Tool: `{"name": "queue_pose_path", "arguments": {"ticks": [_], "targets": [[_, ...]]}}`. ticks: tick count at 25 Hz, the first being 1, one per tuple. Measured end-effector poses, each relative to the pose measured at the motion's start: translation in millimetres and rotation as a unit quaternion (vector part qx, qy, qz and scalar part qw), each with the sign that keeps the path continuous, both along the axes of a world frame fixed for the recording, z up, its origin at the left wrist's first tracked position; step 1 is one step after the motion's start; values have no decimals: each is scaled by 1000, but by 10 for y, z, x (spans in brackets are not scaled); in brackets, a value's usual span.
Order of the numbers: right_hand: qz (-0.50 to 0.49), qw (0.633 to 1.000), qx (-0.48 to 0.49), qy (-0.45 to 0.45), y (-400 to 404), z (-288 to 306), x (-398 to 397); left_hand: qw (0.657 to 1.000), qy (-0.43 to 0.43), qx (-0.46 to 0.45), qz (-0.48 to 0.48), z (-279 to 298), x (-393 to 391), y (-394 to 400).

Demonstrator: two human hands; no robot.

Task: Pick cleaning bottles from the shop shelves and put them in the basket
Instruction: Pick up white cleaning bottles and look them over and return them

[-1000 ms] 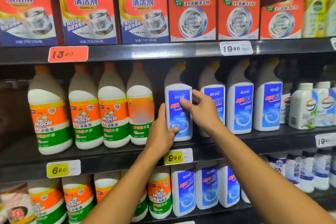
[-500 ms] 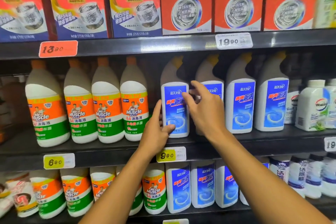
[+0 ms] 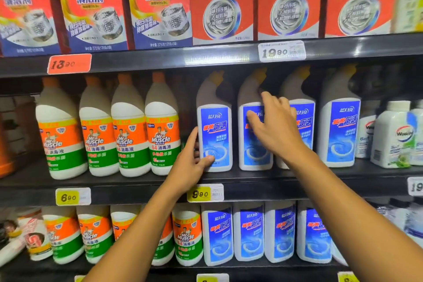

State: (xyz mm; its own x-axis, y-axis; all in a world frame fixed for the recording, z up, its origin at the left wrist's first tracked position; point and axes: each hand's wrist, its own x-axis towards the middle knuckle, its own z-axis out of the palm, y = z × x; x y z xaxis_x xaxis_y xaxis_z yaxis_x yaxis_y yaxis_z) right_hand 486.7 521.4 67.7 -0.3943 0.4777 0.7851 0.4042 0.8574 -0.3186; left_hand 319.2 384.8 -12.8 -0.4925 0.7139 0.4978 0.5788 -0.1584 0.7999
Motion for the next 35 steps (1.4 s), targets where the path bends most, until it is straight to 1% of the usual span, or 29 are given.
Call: {"name": "queue_pose_path", "arguments": {"ticks": [2, 4, 6, 8, 11, 14, 16, 20, 24, 27, 29, 32, 35], "targets": [[3, 1000, -10, -6, -28, 17, 12, 1000, 2, 1, 4, -5, 53, -30], [-4, 1000, -12, -19, -35, 40, 5, 999, 28, 7, 31, -18, 140, -84], [-3, 1000, -11, -29, -23, 46, 12, 994, 78, 37, 72, -16, 273, -152], [8, 1000, -12, -25, -2, 42, 19, 988, 106, 76, 81, 23, 392, -188], [24, 1000, 8, 1, 39, 40, 61, 987, 95, 113, 63, 170, 517, -181], [74, 996, 16, 45, 19, 3, 130, 989, 29, 137, 55, 285, 584, -151], [96, 993, -4, 67, -1, -17, 149, 991, 5, 123, 53, 307, 607, -133], [101, 987, -77, 96, 12, 51, 164, 998, 22, 42, 52, 268, 673, -95], [163, 959, -172, 157, -24, 82, 295, 999, -33, 7, -5, 230, 778, -106], [226, 921, -247, 198, -142, 56, 439, 993, -89, -16, -75, 134, 942, -106], [264, 901, -273, 212, -238, 11, 534, 987, -116, 8, -111, 19, 1079, -98], [293, 886, -291, 213, -339, -107, 728, 974, -174, 48, -138, -183, 1287, -173], [323, 849, -350, 228, -401, -296, 894, 968, -196, 49, -147, -469, 1489, -310]]}}
